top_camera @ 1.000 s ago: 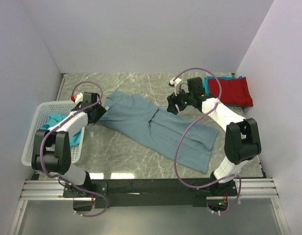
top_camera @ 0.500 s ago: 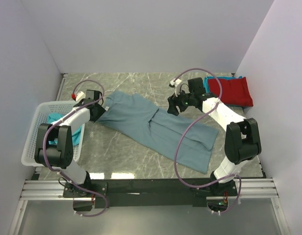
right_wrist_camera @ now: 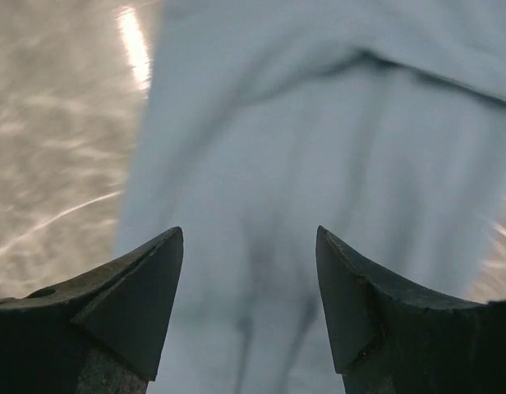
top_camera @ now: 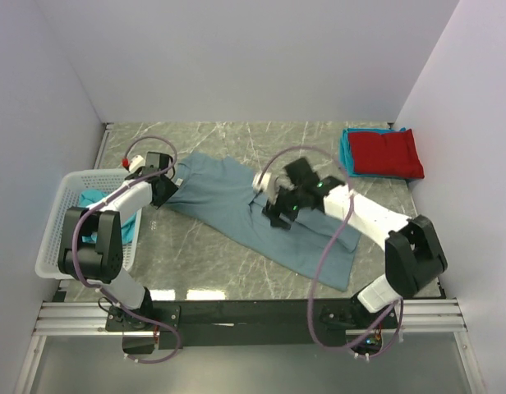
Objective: Fold and stack the t-shirts
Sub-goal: Fold the tshirt
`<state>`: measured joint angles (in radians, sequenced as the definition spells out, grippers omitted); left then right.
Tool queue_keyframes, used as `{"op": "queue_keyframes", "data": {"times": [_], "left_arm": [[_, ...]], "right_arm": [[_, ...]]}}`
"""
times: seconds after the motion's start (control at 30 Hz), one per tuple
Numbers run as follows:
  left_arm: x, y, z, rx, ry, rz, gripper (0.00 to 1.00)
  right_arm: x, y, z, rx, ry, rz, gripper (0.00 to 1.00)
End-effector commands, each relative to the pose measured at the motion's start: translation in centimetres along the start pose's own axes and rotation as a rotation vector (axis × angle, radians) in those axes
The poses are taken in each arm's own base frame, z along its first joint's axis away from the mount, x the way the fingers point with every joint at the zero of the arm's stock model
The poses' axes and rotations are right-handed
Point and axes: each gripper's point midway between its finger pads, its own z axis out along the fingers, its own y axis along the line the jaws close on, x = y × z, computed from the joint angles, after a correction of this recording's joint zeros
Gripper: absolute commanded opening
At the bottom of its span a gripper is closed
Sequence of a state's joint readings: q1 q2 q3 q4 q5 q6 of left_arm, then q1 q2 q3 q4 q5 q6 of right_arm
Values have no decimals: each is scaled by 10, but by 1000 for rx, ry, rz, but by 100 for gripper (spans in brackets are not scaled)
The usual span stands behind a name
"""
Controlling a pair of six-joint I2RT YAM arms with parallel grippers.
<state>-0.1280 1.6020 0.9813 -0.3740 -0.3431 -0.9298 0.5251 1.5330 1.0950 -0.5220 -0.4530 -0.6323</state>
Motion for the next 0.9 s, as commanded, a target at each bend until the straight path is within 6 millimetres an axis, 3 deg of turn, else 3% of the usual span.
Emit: {"op": "queue_keyframes", "data": {"times": [0.0, 0.07, 0.1, 0.17, 0.2, 0.33, 0.4, 0.63, 0.87], "left_arm": [[0, 12, 3, -69, -9, 15, 53], [-3, 12, 4, -77, -22, 15, 49], [-1, 14, 7, -88, -20, 21, 39], [-2, 13, 10, -95, -20, 26, 32], [1, 14, 14, -107, -12, 33, 22], [-2, 17, 17, -131, -23, 45, 7], [-13, 19, 11, -136, -71, 35, 1], [-43, 23, -12, -135, -189, -1, 0], [-48, 31, -3, -168, -188, -20, 0]], "right_arm": [[6, 30, 2, 30, 77, -148, 72], [7, 37, 5, 46, 89, -174, 72], [12, 42, 9, 54, 115, -193, 72], [15, 46, 16, 66, 136, -211, 71], [20, 48, 18, 64, 151, -215, 71], [26, 68, 33, 52, 198, -276, 70], [29, 75, 38, 50, 213, -295, 70], [33, 95, 51, 20, 257, -328, 67], [35, 103, 55, -6, 275, -324, 65]]}}
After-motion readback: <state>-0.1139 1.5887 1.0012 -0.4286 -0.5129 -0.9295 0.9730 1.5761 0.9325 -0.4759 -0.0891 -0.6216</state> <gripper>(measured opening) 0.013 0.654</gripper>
